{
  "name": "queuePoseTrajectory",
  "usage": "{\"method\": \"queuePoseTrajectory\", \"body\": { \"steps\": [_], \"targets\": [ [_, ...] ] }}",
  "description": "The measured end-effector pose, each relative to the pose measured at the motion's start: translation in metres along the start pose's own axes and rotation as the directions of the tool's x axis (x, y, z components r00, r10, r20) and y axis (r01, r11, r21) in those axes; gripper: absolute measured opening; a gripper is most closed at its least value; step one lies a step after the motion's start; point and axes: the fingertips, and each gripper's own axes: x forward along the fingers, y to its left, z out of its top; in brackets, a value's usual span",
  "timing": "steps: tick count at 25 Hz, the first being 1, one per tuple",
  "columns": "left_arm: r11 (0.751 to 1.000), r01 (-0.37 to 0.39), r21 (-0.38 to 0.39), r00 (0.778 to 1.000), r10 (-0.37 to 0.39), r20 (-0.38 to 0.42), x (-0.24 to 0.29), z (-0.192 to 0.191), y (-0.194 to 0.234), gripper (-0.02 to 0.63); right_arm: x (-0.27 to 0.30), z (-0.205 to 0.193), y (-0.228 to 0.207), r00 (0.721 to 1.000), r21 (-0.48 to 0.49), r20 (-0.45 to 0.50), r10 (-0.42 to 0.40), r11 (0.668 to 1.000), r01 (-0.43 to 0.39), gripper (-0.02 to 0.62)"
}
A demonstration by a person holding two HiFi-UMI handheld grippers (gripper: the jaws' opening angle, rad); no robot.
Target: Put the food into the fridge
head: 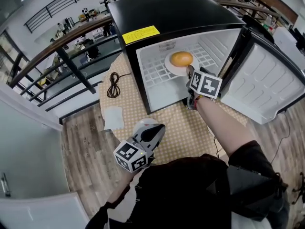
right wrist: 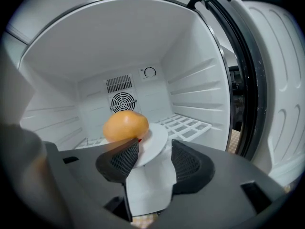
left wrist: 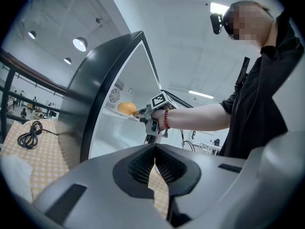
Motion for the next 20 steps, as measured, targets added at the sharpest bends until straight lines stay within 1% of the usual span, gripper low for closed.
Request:
{"method": "queuePoseTrajectory", "body": {
  "steps": [2,6,7,8,10,12,14,15,17,20],
  "targets": [
    [1.000,-0.015,0.007,1.000,0.015,-0.001,-0.005,0.000,-0.004,0.014,-0.003,0.004,-0.004,1.000,0.000,0.031,0.003,1.000,-0.003,0.207],
    [0.998,-0.055,0.015,0.998,0.055,0.001,-0.015,0.000,-0.012,0.014,-0.012,0.013,-0.024,0.994,0.077,0.113,0.006,0.997,-0.015,0.212],
    [0.998,-0.066,0.016,0.998,0.066,0.001,-0.016,0.000,-0.014,0.014,-0.016,0.015,-0.027,0.991,0.084,0.130,0.012,0.996,-0.023,0.212],
    [0.997,-0.077,0.020,0.997,0.077,0.003,-0.018,0.000,-0.017,0.014,-0.020,0.018,-0.029,0.989,0.072,0.147,0.024,0.997,-0.035,0.212],
    [0.995,-0.097,0.031,0.995,0.097,0.011,-0.020,0.002,-0.025,0.014,-0.030,0.021,-0.028,0.983,0.013,0.166,0.073,0.997,-0.077,0.197],
    [0.993,-0.104,0.047,0.995,0.103,0.017,-0.018,0.007,-0.035,0.014,-0.042,0.020,-0.027,0.980,-0.048,0.156,0.123,0.992,-0.117,0.102],
    [0.993,-0.099,0.064,0.995,0.098,0.017,-0.013,0.011,-0.050,0.014,-0.057,0.018,-0.030,0.976,-0.074,0.144,0.161,0.986,-0.152,0.061],
    [0.993,-0.098,0.072,0.995,0.097,0.019,-0.010,0.013,-0.059,0.014,-0.066,0.017,-0.032,0.973,-0.075,0.140,0.181,0.982,-0.172,0.046],
    [0.992,-0.104,0.078,0.994,0.102,0.027,-0.004,0.016,-0.075,0.014,-0.085,0.014,-0.035,0.964,-0.069,0.126,0.233,0.972,-0.225,0.040],
    [0.994,-0.104,0.044,0.994,0.102,0.046,0.006,0.016,-0.103,0.014,-0.121,0.006,-0.041,0.945,-0.059,0.095,0.314,0.949,-0.310,0.035]
  ]
}}
